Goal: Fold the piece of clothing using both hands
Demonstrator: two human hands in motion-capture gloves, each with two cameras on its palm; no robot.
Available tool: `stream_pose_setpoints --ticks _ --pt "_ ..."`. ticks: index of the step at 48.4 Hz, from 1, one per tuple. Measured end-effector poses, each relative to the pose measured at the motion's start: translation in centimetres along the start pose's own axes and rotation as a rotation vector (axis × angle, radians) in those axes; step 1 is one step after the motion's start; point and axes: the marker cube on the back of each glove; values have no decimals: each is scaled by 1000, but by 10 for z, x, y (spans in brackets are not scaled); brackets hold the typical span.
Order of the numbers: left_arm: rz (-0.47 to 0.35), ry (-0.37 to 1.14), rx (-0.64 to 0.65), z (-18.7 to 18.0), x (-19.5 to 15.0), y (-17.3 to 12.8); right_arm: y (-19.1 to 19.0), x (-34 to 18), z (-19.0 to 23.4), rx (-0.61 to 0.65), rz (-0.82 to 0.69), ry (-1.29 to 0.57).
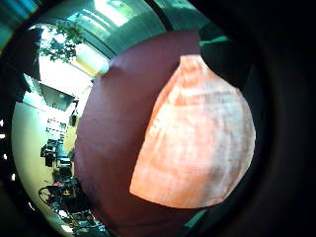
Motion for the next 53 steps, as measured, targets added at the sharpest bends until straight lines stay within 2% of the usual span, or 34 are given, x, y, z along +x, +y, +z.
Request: stream_pose_setpoints --ticks 3,7,9,13,18,21,26,31,36,42,47,50,53 --pt "13 19 -108 12 4 13 3 20 13 -122 89 13" --pt "9 58 -288 21 10 32 -31 27 42 -92 107 -77" --pt "-2 63 -301 26 10 32 -17 26 37 -126 111 -113" --pt "-22 78 -273 36 3 22 -11 12 30 -76 33 -291" --pt "-11 186 -416 33 7 36 -6 -6 29 -109 -66 -511" --pt "-2 203 -411 33 10 35 -9 -8 30 -82 -62 -529" --pt "12 189 -311 38 9 23 -16 -9 34 -20 2 -528" --pt "-12 189 -413 33 8 36 -4 -14 28 -23 32 -610" --pt "-34 197 -440 34 6 38 -5 -19 17 78 114 -663" --pt "-27 262 -468 29 8 36 8 -64 -13 105 -33 -884" --pt "-71 332 -452 6 4 30 24 -111 -42 83 -289 -1116" --pt "-75 407 -406 -23 0 25 27 -134 -50 142 -298 -1073" --pt "-77 404 -409 -53 -12 23 16 -156 -44 252 -281 -964"
